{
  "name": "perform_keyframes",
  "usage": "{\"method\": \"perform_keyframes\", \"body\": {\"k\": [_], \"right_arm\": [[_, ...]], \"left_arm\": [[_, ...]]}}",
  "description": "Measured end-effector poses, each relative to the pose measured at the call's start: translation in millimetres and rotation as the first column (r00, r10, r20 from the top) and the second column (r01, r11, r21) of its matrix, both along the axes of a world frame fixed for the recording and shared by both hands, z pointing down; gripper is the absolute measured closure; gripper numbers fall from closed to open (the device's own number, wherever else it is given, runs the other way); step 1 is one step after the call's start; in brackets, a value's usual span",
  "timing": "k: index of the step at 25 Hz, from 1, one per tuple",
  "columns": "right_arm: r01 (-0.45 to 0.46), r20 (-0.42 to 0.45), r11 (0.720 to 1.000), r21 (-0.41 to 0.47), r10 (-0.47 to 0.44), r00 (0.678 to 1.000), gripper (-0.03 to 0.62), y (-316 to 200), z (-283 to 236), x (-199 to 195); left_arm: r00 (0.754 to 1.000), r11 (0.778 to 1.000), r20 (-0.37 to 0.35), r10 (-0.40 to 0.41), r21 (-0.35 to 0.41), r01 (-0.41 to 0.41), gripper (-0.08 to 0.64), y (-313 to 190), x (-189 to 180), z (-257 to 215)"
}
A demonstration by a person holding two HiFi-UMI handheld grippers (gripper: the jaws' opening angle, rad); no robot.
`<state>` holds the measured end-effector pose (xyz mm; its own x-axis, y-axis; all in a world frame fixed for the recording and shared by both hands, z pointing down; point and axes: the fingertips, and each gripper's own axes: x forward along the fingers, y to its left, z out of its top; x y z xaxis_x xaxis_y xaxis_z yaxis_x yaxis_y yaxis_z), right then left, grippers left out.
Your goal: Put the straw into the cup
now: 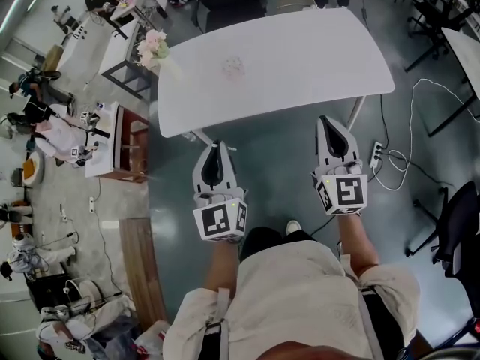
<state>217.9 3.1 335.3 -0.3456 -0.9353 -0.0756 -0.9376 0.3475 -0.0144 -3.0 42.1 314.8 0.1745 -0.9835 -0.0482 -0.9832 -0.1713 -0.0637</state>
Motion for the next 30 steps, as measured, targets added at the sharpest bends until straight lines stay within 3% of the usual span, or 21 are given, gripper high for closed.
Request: {"method": "perform_keyframes", "body": {"k": [8, 16, 30], "right_arm": [[-0.024, -0.038, 0.999, 0.025, 0.025, 0.999, 0.591, -29, -3, -17], [-0.062, -0.070, 0.997, 0.046, 0.066, 0.995, 0.591, -75, -15, -64], [-0.071, -0.115, 0.997, 0.044, 0.075, 0.991, 0.591, -181, -24, -190]], "left_arm": [[0.999, 0.999, -0.040, 0.030, 0.033, -0.028, 0.546, -35, -16, 5], [0.992, 0.996, -0.099, 0.082, 0.052, -0.077, 0.546, -94, -60, 5], [0.982, 0.993, -0.153, 0.111, 0.052, -0.104, 0.546, -202, -176, 8]]}}
